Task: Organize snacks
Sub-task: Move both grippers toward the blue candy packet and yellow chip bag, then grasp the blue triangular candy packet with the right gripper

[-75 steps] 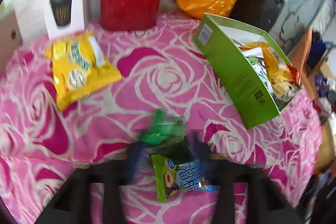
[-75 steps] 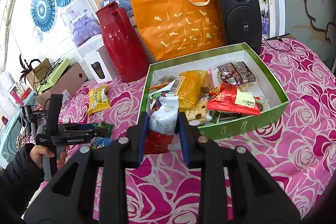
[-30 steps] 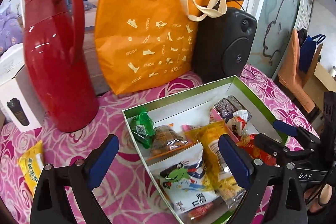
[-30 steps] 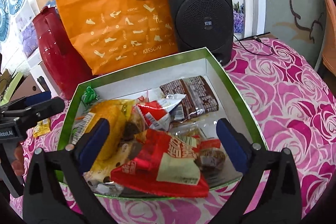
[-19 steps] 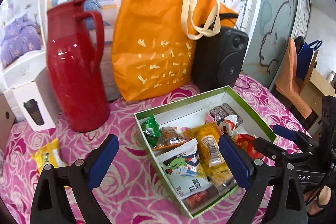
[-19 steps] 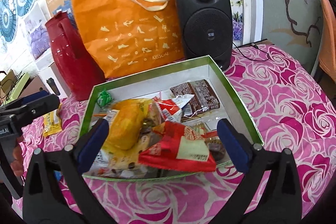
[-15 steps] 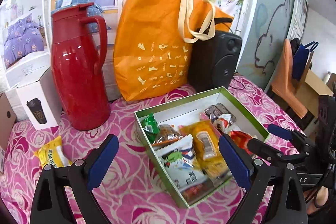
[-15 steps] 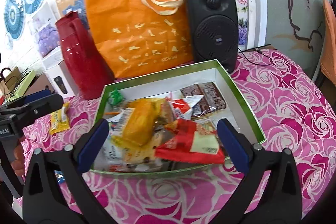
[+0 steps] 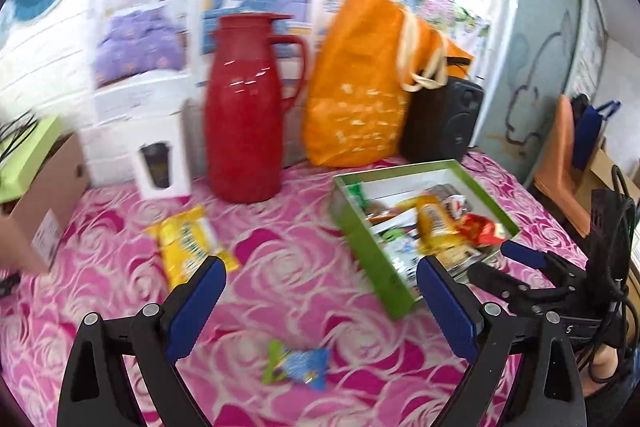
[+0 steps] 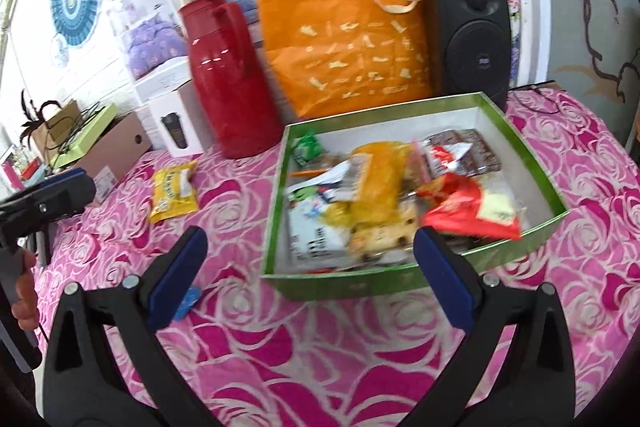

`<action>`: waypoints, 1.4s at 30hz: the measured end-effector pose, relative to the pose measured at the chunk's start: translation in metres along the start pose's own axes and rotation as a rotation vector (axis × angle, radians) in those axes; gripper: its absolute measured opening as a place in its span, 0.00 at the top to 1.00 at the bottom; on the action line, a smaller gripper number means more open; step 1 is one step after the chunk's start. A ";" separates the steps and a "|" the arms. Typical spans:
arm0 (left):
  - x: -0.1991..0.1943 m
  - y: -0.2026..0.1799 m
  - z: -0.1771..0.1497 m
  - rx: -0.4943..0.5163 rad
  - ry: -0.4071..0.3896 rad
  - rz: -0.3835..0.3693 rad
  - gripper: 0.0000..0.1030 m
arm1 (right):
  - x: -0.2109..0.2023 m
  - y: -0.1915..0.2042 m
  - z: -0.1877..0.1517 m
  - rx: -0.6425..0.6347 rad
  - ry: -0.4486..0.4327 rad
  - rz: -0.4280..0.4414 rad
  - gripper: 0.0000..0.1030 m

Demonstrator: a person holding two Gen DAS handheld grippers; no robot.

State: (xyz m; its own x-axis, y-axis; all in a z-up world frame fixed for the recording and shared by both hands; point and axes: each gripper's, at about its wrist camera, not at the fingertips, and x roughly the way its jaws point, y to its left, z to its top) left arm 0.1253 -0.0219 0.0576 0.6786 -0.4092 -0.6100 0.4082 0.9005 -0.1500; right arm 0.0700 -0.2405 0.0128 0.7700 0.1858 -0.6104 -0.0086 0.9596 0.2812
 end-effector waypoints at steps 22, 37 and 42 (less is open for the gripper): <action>-0.035 0.110 -0.093 -0.233 0.039 0.161 0.05 | 0.127 0.133 -0.058 -0.435 0.437 0.221 0.40; 0.008 0.106 -0.064 -0.199 0.069 0.114 0.05 | 0.109 0.123 -0.071 -0.344 0.430 0.236 0.52; 0.050 0.114 -0.031 -0.221 0.085 0.104 0.05 | 0.103 0.108 -0.056 -0.249 0.339 0.136 0.56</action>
State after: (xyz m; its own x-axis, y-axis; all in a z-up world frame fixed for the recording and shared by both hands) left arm 0.1871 0.0651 -0.0143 0.6526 -0.3074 -0.6925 0.1894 0.9512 -0.2438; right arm 0.1121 -0.1062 -0.0612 0.4985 0.3327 -0.8005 -0.2810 0.9356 0.2138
